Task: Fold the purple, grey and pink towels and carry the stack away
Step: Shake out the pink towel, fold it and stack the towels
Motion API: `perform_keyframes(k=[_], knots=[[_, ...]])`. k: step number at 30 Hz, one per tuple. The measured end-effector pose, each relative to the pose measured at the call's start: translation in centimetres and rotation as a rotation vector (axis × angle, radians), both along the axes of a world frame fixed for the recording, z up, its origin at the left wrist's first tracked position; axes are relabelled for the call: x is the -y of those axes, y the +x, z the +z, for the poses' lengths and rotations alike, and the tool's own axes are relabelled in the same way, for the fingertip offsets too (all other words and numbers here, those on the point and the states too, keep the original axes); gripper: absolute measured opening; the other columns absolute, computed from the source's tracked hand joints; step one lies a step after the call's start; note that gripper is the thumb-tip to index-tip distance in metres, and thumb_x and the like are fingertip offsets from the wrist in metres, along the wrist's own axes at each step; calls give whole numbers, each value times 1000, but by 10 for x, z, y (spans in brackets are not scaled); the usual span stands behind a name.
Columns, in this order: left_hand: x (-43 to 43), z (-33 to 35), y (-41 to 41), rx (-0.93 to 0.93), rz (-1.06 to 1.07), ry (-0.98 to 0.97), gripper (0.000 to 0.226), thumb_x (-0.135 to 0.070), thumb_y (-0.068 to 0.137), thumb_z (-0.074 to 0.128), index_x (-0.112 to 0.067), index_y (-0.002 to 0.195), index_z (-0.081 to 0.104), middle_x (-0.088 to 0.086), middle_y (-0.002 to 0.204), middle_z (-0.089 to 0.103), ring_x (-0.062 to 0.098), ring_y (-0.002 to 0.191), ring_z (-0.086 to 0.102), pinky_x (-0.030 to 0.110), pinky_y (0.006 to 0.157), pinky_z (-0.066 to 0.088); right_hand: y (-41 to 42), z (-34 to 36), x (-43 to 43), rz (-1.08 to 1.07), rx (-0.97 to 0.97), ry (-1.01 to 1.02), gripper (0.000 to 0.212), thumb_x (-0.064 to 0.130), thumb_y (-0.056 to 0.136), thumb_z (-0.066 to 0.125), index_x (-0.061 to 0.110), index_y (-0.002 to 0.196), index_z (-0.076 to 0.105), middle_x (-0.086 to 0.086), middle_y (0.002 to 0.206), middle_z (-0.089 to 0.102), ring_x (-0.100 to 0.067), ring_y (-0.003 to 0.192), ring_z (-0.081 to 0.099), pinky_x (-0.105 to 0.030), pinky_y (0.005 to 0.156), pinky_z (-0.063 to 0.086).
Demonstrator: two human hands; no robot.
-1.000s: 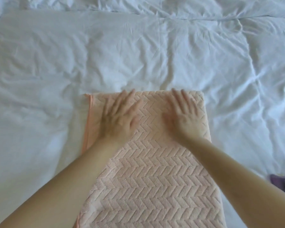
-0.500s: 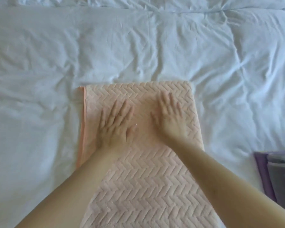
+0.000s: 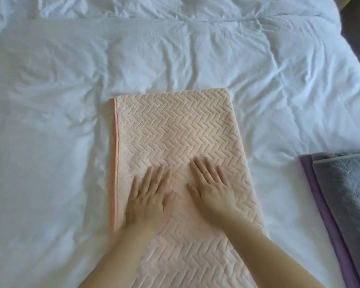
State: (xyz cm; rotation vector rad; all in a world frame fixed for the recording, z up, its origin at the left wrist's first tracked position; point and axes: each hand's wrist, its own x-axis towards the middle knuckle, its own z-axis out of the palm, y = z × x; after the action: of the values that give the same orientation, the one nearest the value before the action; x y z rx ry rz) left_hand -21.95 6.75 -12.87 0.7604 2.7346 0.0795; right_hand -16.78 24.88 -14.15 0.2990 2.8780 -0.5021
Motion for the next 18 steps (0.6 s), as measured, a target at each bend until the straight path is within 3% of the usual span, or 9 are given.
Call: perform_keyframes(k=[3, 6, 9, 11, 13, 15, 18], knots=[[41, -10, 5, -52, 134, -115, 66, -57, 87, -6, -34, 150, -3, -15, 158, -7, 9, 145, -13, 39, 118, -11, 44, -4, -31, -194, 72, 105, 67, 64, 93, 7, 31, 151, -4, 17, 157, -7, -6, 144, -15, -34, 119, -6], [49, 7, 18, -102, 192, -53, 67, -56, 88, 2, -32, 151, 12, -8, 159, 4, 16, 147, -4, 44, 119, -7, 69, 9, -49, -379, 116, 132, 68, 59, 93, 6, 25, 151, -6, 9, 159, -8, -11, 144, -17, -37, 120, -5], [41, 22, 69, -84, 11, 164, 58, -52, 94, 25, -30, 148, 30, -3, 158, 22, 19, 147, 16, 49, 117, 10, 93, 23, 0, -212, 2, 33, 64, 58, 93, 3, 31, 150, -8, 13, 156, -17, -11, 142, -25, -32, 117, -14], [48, 19, 106, -60, -157, 185, 55, -53, 95, 29, -34, 146, 33, -5, 156, 27, 17, 145, 22, 49, 114, 17, 124, 21, 33, -26, 16, -51, 59, 61, 93, 2, 41, 146, -12, 19, 153, -22, -9, 142, -26, -30, 115, -19], [71, 11, 133, -37, -159, 113, 56, -56, 95, 21, -35, 144, 37, -6, 153, 31, 18, 142, 29, 49, 112, 21, 162, 13, 39, 24, 52, 4, 56, 64, 92, 2, 49, 144, -11, 21, 153, -20, -8, 142, -24, -31, 115, -18], [97, 6, 151, -27, -39, 67, 64, -59, 94, 7, -32, 143, 39, -6, 152, 33, 19, 141, 31, 48, 113, 20, 195, 9, 27, -98, 52, 87, 57, 65, 92, 4, 48, 145, -9, 21, 155, -16, -6, 142, -23, -31, 116, -15], [121, 1, 177, -12, 172, 39, 73, -70, 85, -5, -40, 147, 16, -13, 157, 8, 13, 147, 6, 45, 118, 4, 229, 10, 14, -296, 73, 76, 61, 63, 91, 7, 44, 148, -1, 18, 158, -8, -10, 144, -16, -35, 119, -5]])
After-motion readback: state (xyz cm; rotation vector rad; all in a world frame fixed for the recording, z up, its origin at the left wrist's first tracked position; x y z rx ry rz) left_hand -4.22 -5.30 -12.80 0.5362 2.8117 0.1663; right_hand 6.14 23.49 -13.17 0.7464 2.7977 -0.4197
